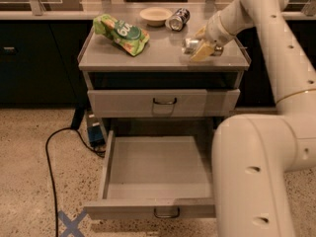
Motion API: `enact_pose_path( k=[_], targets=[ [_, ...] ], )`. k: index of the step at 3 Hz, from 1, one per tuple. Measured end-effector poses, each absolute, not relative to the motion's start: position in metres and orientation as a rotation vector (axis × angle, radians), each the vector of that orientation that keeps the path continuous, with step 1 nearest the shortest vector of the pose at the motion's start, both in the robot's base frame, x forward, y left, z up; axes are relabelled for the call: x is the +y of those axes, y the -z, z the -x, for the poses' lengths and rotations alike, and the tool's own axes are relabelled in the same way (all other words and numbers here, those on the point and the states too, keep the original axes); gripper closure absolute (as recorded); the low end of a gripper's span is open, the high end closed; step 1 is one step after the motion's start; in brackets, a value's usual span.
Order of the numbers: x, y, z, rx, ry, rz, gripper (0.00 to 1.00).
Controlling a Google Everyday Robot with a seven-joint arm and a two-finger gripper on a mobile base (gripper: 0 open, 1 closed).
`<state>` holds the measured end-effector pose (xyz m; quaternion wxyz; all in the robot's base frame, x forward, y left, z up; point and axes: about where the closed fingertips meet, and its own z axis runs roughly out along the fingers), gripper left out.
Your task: Place redbull can into middle drawer
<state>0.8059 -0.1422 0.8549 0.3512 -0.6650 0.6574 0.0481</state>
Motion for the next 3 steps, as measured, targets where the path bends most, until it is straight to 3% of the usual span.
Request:
enact_pose_path(
  k=[1,3],
  targets=[
    [-0.205,-0.933,-0.78,1.518,0.086,1.648,1.0],
    [-0.229,-0.974,-0.758,1.459,0.172,1.593,1.0]
  ],
)
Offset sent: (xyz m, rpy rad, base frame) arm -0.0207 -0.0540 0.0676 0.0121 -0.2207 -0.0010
